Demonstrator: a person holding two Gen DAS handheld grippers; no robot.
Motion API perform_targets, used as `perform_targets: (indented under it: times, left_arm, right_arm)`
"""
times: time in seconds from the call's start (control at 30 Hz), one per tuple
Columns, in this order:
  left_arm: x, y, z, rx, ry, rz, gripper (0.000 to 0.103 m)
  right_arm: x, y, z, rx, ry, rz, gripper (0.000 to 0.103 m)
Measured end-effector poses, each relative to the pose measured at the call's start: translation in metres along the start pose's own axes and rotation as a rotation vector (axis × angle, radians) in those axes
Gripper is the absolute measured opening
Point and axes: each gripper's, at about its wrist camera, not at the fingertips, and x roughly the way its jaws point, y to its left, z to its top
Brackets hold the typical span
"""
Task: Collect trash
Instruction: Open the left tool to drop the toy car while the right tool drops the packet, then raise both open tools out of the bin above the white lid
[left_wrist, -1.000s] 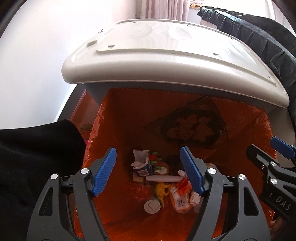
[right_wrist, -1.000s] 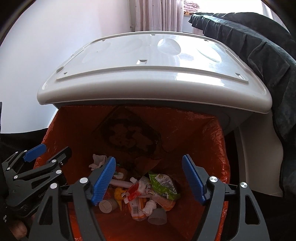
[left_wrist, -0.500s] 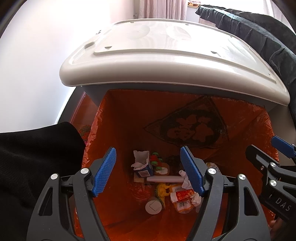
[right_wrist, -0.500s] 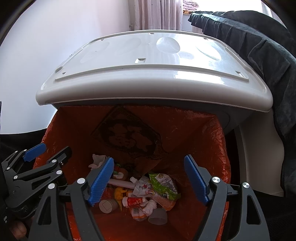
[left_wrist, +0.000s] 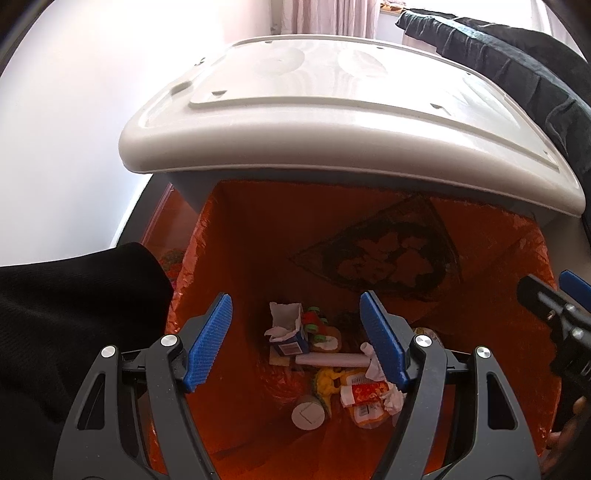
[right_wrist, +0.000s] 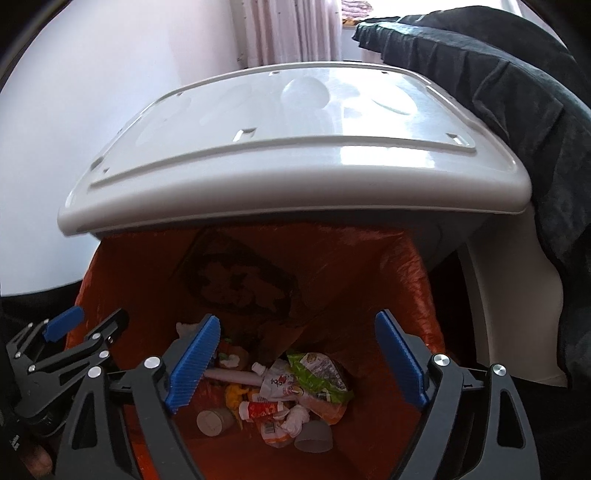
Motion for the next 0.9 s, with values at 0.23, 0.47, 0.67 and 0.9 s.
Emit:
perform_targets:
  times: [0.23, 0.47, 0.67, 0.9]
  left_arm:
    - [-0.018, 0.003, 0.020, -0.008, -0.077, 0.006, 0.070]
    - [-0.048, 0.008, 0.055, -0.011, -0.208, 0.028, 0.070]
    - [-0.068, 0.015, 0.078, -0.040, -0.302, 0.025, 0.087]
    - [-0.073, 0.018, 0.106, -0.083, -0.304, -0.001, 0.089]
  right_arm:
    - [-0.029, -0.013, 0.027, 0.014, -0.113, -0.034, 0.087]
    - [-0.078, -0.015, 0.058, -0.042, -0.313, -0.110, 0.092]
    - [-0.108, -0.016, 0.078, -0.068, -0.432, -0.153, 0.097]
    - [-0.112, -0.022, 0.096, -0.043, -0.454, -0.130, 0.098]
